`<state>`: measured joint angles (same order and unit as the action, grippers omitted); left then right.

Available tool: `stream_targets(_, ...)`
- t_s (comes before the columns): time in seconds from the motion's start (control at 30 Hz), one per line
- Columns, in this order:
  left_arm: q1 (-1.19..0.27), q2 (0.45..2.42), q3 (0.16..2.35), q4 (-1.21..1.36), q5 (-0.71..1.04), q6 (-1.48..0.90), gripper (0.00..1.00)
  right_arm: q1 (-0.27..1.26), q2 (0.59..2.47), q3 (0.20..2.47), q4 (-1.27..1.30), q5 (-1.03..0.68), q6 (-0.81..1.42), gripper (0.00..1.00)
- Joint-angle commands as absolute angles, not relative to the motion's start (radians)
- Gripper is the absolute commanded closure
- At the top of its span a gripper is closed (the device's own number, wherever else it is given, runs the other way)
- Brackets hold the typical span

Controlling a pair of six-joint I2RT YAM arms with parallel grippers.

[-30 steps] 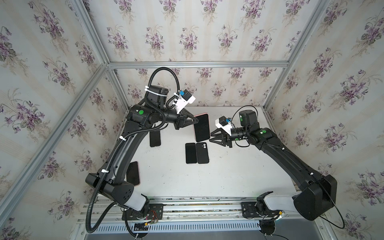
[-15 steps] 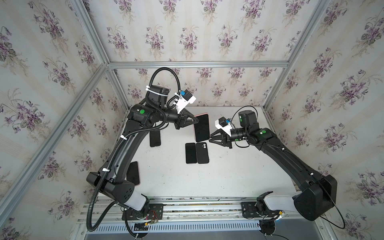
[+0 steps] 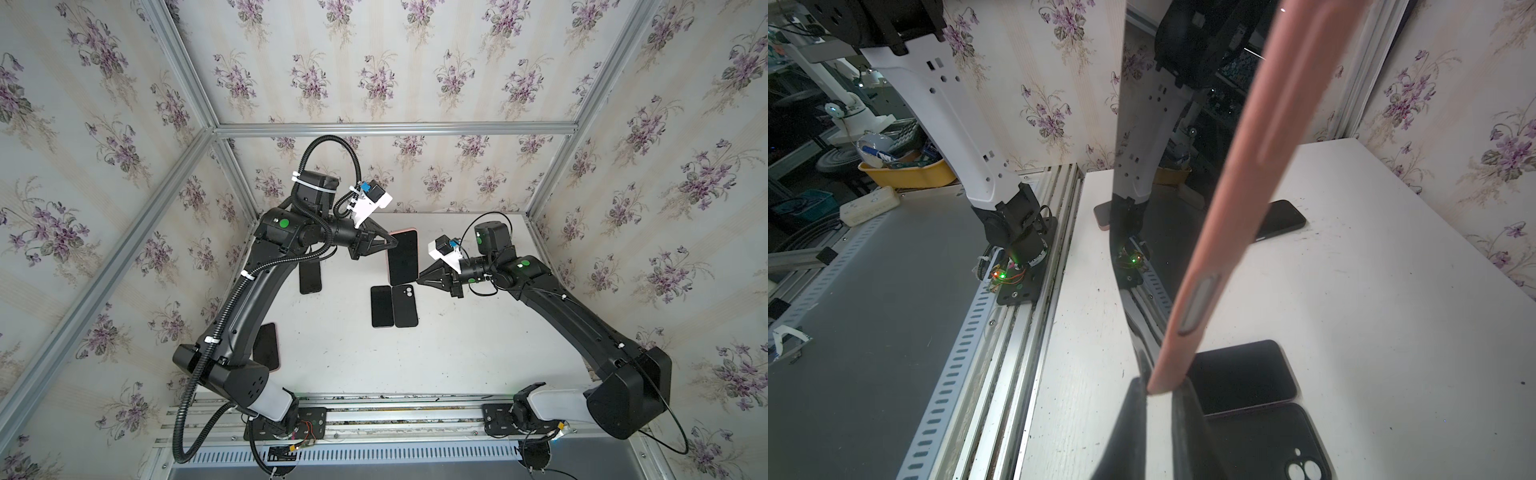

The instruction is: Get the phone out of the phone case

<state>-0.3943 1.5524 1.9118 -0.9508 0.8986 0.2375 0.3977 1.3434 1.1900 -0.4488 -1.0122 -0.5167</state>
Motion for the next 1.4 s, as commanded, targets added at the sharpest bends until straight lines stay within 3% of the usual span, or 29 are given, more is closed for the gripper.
stream_targets(0.0,-0.397,1.557,1.916,-0.901,0.937,0.231,1.0,0.406,1.346,1.204,-0.451,-1.035,-0.546,0.93)
stream_targets(0.23,-0.403,1.566,1.919,-0.885,0.952,0.215,1.0,0.419,1.352,1.212,-0.427,-1.031,-0.545,0.95)
stream_targets(0.33,-0.405,1.567,1.924,-0.882,0.954,0.215,1.0,0.419,1.355,1.22,-0.44,-1.024,-0.539,0.82)
stream_targets(0.53,-0.405,1.568,1.922,-0.882,0.958,0.22,1.0,0.417,1.328,1.18,-0.415,-0.988,-0.531,0.71)
stream_targets(1.37,-0.403,1.581,1.931,-0.882,0.964,0.227,1.0,0.378,1.338,1.204,-0.41,-1.069,-0.468,0.7)
